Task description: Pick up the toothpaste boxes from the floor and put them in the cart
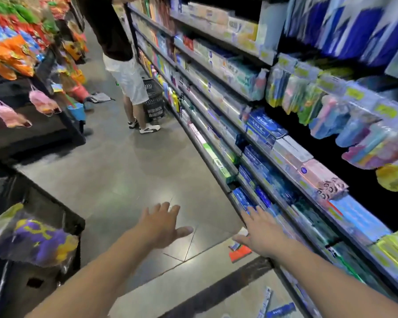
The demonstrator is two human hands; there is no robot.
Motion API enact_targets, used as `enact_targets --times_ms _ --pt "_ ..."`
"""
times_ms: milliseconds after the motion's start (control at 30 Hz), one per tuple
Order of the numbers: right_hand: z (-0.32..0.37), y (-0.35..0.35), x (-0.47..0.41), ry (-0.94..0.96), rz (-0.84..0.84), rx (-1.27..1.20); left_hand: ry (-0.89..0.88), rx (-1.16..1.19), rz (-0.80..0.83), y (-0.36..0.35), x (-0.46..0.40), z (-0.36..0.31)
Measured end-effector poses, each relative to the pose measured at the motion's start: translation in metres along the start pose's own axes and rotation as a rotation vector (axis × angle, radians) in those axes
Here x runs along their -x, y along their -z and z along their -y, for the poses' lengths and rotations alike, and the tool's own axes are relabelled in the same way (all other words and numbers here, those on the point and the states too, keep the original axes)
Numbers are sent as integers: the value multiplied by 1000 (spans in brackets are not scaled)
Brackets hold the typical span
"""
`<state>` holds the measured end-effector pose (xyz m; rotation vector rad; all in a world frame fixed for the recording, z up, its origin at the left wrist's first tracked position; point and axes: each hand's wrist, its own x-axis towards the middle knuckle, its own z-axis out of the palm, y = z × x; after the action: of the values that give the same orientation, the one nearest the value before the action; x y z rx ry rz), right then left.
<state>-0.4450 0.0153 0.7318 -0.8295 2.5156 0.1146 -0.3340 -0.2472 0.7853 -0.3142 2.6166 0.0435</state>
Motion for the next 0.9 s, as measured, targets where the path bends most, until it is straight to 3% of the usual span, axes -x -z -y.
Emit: enact_targets --times_ms 133,600,900 --pt "-23 15 -37 -99 3 -42 -81 -57 8 35 -68 -1" --pt "-50 12 -101 -645 8 -364 -715 -422 133 103 -307 -53" --pt "-60 -56 -126 -874 26 -547 -851 -708 244 57 -378 -100"
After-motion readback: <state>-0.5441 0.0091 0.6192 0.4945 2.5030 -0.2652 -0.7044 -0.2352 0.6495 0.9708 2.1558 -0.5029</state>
